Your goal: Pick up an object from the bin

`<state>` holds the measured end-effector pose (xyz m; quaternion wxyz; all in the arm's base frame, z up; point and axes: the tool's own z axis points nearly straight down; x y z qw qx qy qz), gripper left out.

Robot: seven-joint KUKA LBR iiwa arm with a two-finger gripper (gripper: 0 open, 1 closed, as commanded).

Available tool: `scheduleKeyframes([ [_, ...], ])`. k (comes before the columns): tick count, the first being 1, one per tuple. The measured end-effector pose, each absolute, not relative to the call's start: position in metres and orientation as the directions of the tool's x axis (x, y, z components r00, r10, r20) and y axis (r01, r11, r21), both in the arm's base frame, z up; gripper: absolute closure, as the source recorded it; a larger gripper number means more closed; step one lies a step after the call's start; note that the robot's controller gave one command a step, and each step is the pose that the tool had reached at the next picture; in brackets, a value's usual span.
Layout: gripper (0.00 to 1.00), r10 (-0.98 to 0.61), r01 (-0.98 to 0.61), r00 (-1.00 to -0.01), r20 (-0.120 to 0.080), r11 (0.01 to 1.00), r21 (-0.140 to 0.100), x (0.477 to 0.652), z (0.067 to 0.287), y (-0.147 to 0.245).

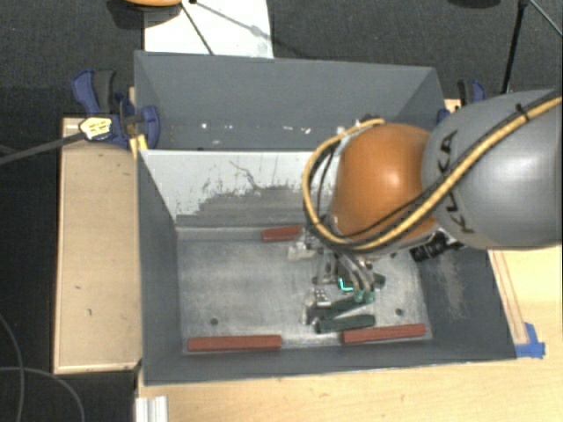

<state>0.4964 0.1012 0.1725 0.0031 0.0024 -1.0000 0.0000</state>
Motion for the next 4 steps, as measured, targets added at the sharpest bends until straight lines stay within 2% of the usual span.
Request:
scheduleKeyframes([
  [1,0.0,-0.001,-0.001,-1.0,-0.002,1.0,0.001,0.498,0.176,0.101],
  [2,0.0,-0.08,-0.08,-0.997,-0.003,0.997,0.001,0.495,0.154,0.057],
  [3,0.0,-0.225,-0.225,-0.974,-0.006,0.974,-0.001,0.505,0.099,0.023],
  [4,0.0,-0.278,-0.278,-0.96,-0.009,0.96,0.001,0.498,0.092,-0.01],
])
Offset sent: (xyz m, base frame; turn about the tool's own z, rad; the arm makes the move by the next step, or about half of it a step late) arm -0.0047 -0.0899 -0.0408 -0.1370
